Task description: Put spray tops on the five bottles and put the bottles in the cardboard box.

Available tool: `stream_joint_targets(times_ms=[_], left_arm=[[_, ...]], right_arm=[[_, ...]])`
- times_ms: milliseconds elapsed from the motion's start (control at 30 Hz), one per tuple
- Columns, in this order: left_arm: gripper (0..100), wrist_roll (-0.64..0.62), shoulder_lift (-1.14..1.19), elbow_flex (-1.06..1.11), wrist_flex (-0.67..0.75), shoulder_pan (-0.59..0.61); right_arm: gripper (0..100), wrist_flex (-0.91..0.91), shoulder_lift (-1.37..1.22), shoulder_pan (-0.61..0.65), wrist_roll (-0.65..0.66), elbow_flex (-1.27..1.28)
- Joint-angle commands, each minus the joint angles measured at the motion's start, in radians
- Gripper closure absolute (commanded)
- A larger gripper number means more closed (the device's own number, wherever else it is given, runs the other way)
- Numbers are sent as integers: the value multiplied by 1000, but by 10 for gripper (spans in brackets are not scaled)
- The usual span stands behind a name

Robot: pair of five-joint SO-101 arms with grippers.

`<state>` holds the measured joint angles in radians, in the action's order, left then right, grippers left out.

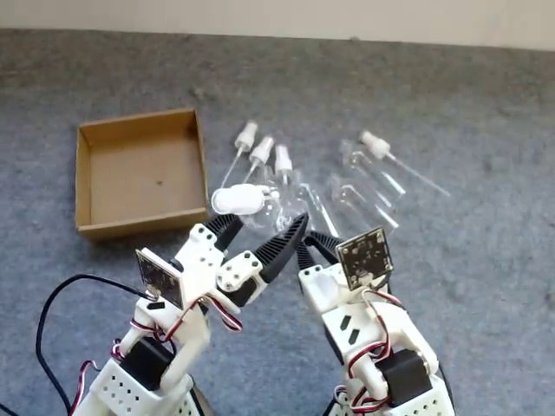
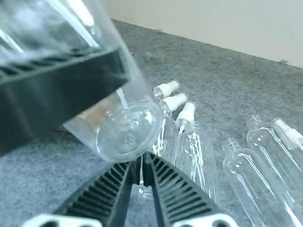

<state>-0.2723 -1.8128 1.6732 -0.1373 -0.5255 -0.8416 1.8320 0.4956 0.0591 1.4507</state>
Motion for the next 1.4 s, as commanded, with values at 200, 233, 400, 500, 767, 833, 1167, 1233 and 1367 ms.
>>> stream_joint_targets(times_ms=[200,233,400,500,767,833,1167,1233,1367], left_arm=[[878,-5,-12,4,-3,156],[878,-5,-10,-15,-5,185],[878,68,-5,-148,-147,377],[877,150,-4,-246,-252,438],[877,330,84,-406,-282,556],[877,330,177,-452,-281,575],[877,330,659,-664,-252,673],[877,330,739,-679,-209,704],[877,330,883,-676,-72,745]], right_arm=[[985,28,8,-16,-8,27],[985,30,8,-16,-8,45],[985,31,8,-16,-8,113],[985,31,8,-16,-8,119],[985,194,8,-15,-8,232],[985,248,8,-15,-8,271],[985,286,8,-15,-8,308],[985,286,8,-15,-8,309],[985,286,8,-15,-8,314]])
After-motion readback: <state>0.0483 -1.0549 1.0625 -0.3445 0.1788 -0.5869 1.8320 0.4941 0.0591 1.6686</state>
